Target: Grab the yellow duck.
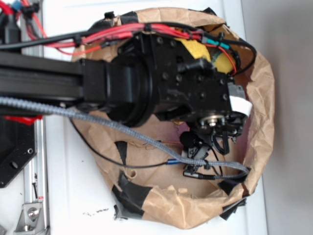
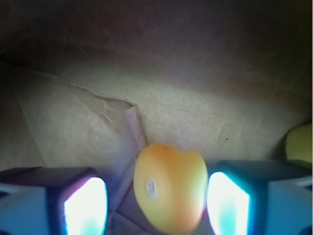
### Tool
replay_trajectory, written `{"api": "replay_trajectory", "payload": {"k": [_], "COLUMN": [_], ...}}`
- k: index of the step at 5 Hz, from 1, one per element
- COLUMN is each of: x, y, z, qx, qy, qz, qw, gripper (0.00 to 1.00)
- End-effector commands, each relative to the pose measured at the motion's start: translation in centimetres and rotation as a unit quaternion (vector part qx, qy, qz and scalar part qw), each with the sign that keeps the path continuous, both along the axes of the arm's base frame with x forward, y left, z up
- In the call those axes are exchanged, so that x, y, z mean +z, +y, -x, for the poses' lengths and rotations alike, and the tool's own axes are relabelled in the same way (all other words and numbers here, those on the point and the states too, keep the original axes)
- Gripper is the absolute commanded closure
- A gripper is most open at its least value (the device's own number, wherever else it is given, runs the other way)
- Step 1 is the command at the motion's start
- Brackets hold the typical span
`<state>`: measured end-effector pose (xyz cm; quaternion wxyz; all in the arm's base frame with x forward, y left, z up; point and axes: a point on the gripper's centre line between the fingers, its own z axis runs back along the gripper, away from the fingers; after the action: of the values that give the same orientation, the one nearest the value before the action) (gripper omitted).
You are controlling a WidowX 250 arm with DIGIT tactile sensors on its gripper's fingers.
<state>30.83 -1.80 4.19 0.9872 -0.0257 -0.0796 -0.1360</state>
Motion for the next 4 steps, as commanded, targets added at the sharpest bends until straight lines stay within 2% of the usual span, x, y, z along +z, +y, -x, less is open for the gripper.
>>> {"api": "replay_trajectory", "payload": {"k": [1, 2, 3, 4], "x": [0.5, 0.4, 2.9, 7.8], "y": [1.0, 1.4, 0.9, 0.9], "z": [-2.3, -2.3, -1.0, 0.4], "qx": [0.011, 0.016, 0.016, -0.005], "qy": [-0.015, -0.014, -0.02, -0.05], "qz": [-0.008, 0.013, 0.015, -0.033], "qw": [1.0, 1.0, 1.0, 0.998], "gripper": [1.0, 1.0, 1.0, 1.0]}}
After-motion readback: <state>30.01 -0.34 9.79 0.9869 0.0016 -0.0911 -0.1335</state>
